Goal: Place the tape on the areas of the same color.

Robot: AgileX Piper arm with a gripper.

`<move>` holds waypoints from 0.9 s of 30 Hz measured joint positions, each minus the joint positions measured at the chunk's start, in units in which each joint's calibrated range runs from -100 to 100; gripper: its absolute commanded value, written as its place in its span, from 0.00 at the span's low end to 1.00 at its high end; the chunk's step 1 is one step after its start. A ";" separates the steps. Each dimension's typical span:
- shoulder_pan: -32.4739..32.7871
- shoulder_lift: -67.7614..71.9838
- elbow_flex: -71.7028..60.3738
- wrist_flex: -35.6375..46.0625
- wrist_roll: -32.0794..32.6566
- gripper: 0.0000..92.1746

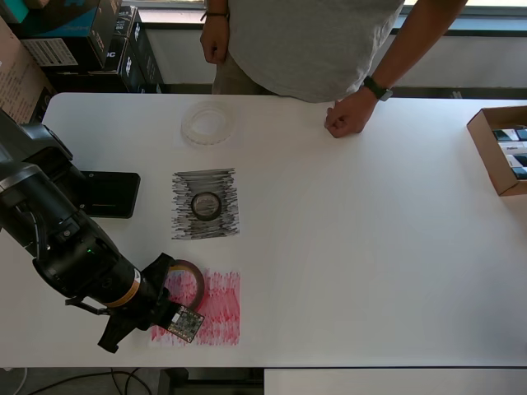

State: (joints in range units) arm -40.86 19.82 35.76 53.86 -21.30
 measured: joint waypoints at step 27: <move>0.31 9.26 -10.99 0.15 2.95 0.00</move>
State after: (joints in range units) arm -40.55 29.08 24.78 54.01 -18.35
